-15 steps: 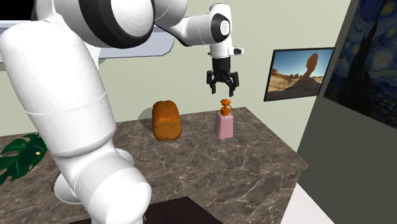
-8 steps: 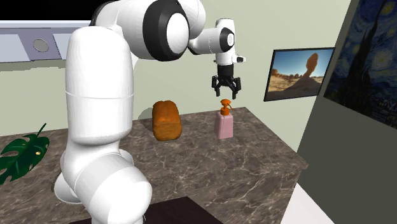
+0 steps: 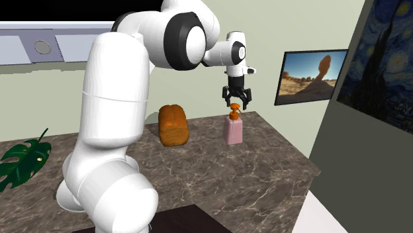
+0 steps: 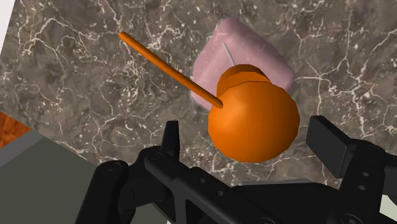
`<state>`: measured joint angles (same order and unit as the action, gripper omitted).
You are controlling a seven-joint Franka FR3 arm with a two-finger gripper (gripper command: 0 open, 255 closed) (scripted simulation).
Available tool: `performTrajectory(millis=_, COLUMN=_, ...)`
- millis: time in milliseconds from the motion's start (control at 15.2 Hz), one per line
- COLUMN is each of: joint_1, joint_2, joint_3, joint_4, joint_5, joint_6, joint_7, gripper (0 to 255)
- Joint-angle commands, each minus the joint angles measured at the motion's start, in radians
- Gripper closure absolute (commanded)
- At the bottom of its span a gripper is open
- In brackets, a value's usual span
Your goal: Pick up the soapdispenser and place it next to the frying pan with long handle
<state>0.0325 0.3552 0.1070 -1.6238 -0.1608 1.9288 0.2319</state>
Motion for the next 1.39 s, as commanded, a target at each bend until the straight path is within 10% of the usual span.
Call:
performTrajectory(millis=0, joint_1=0.0, joint_2=0.005, joint_3=0.0, joint_4=-0.017, joint_5=-0.002, joint_6=0.022, joint_7=0.004, gripper=0)
performTrajectory(millis=528, joint_1=0.0, joint_2=0.005, joint_3=0.0, joint_4=-0.017, joint_5=-0.002, joint_6=0.021, joint_7=0.004, gripper=0)
performTrajectory(millis=594, joint_1=0.0, joint_2=0.005, joint_3=0.0, joint_4=-0.017, joint_5=-0.002, joint_6=0.021, joint_7=0.004, gripper=255)
performTrajectory(millis=1320, joint_1=0.001, joint_2=-0.003, joint_3=0.0, joint_4=-0.001, joint_5=0.0, joint_6=-0.002, joint_7=0.001, gripper=255)
